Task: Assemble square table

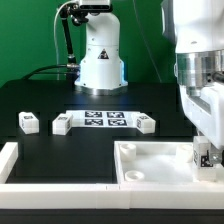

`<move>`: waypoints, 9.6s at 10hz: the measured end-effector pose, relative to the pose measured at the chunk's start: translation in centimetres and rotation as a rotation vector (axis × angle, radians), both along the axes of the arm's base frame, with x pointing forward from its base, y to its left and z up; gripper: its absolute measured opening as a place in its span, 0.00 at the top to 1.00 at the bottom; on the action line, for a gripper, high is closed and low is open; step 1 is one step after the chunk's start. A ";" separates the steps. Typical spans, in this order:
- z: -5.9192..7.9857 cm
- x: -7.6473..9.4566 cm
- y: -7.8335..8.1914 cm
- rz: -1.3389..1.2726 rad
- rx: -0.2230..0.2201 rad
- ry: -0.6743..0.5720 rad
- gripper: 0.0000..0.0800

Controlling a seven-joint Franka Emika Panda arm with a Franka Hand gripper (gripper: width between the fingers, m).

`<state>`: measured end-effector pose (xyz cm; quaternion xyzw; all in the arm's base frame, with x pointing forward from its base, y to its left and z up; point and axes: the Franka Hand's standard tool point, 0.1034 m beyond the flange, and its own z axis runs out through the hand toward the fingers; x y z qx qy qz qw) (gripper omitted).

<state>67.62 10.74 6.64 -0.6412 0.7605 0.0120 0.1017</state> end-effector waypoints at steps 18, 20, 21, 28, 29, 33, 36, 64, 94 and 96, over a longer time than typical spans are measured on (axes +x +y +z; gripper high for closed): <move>0.2 -0.1 0.2 1.319 -0.234 -0.126 0.19; 0.4 0.2 -0.2 1.673 -0.313 -0.126 0.19; 0.6 0.4 -0.1 1.776 -0.343 -0.123 0.19; 0.5 0.4 -0.5 1.403 -0.309 -0.091 0.64; 0.5 0.3 -0.5 1.321 -0.302 -0.084 0.64; 0.9 0.2 -0.9 0.524 -0.082 0.024 0.64; 0.7 0.0 -1.1 0.272 -0.042 0.058 0.64; 7.4 -4.9 0.4 0.630 -0.056 -0.077 0.19; -1.7 -22.8 -2.6 1.886 0.469 0.685 0.19; -1.7 -22.2 -2.8 1.901 0.447 0.676 0.19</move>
Offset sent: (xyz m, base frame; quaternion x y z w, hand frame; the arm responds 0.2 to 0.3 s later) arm 0.0000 0.0000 0.0000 0.0000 0.0000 0.0650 0.9979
